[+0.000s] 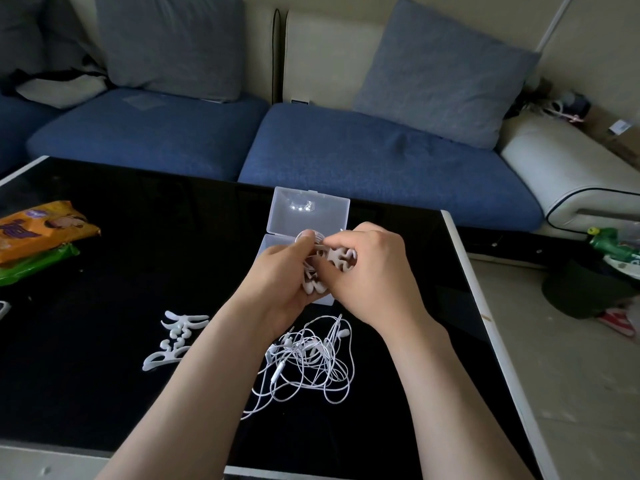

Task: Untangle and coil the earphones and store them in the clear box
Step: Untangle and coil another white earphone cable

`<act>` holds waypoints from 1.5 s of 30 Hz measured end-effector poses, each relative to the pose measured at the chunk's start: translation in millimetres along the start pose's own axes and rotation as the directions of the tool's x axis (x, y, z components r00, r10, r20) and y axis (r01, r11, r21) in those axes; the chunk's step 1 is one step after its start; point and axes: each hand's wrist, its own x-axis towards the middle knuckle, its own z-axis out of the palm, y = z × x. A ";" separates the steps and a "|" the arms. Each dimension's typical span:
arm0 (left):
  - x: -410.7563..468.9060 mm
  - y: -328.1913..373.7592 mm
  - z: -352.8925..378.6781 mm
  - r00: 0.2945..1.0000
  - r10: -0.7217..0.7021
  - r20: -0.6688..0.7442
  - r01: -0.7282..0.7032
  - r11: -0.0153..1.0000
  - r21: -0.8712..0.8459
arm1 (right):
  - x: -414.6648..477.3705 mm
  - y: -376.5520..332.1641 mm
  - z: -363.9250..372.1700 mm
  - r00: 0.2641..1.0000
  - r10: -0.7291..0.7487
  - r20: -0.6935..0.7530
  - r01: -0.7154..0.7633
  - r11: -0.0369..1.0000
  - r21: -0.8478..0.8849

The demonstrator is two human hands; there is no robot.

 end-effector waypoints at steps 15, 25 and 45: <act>-5.5 0.7 0.4 0.988 0.143 0.059 -0.147 0.986 0.075 | 0.2 -4.9 -4.2 0.998 -0.005 0.062 0.008 0.999 -0.046; -0.3 -0.8 -4.5 0.992 0.123 -0.017 -0.121 0.987 0.102 | -2.1 -8.7 -3.5 0.995 -0.021 0.096 0.021 1.000 0.001; 3.4 -4.1 -1.7 0.972 0.220 0.075 -0.231 0.954 0.192 | -2.7 -8.4 1.9 0.997 0.002 0.082 -0.007 0.998 0.065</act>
